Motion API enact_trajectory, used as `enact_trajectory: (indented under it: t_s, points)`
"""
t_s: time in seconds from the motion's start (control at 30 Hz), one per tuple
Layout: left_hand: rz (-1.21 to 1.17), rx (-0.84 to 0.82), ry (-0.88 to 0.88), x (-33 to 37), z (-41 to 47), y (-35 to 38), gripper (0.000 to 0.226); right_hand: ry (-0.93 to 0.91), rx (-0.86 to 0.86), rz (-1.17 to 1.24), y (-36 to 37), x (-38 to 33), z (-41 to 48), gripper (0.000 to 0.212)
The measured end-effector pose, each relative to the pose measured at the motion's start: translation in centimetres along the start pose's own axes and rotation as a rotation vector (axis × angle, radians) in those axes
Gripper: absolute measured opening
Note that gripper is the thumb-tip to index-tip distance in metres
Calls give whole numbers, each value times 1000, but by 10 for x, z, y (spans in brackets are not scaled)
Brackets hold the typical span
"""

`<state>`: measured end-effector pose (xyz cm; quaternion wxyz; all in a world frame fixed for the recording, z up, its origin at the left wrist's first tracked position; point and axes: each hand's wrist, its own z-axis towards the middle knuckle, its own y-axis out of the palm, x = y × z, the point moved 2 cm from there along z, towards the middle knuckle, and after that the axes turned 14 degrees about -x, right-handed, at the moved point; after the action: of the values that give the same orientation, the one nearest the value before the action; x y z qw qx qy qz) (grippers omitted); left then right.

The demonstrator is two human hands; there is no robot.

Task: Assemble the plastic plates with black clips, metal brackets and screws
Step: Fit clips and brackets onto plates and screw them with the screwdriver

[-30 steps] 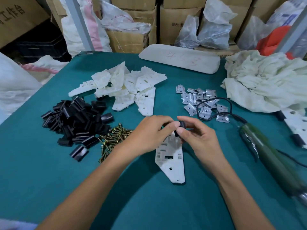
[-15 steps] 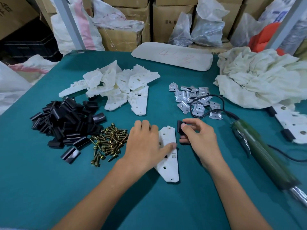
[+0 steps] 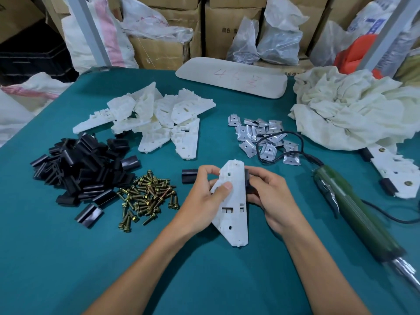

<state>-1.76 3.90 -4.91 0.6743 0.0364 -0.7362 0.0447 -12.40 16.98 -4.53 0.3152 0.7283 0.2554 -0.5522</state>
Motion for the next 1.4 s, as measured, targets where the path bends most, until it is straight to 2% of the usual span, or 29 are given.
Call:
enact_trajectory:
  t_s: [0.2,0.37,0.47,0.8,0.83,0.9,0.97,1.03,1.1,1.2,1.3,1.4]
  points:
    - [109,4,-31,2,1,3,19,-36,116,17,2,-2,-3,28]
    - [170,51,-6,2,2,5,20,-106,236,-199,4,1,-5,17]
    - [157,71,15,-1,1,5,20,-121,237,-304,7,2,-6,16]
    - [40,96,-3,-6,3,4,29,-90,194,-294,9,-4,-9,14]
    - [42,98,-5,-6,4,5,30,-85,197,-347,8,-6,-10,14]
    - [50,86,-4,-6,5,6,32,-131,224,-619,11,-20,-9,21]
    - [73,61,26,-5,6,7,32,-249,154,-870,29,-43,-3,26]
    - [169,43,99,1,7,7,41,-269,-65,-1036,59,-62,15,22]
    - [245,42,147,4,6,6,46,-159,-280,-1283,89,-71,39,23]
    - [151,34,105,2,5,5,42,58,-471,-1612,115,-69,75,33]
    - [83,17,51,-1,7,5,47,221,-600,-1663,122,-61,93,34]
    - [74,40,59,-5,10,3,55,85,-512,-1474,112,-72,90,28]
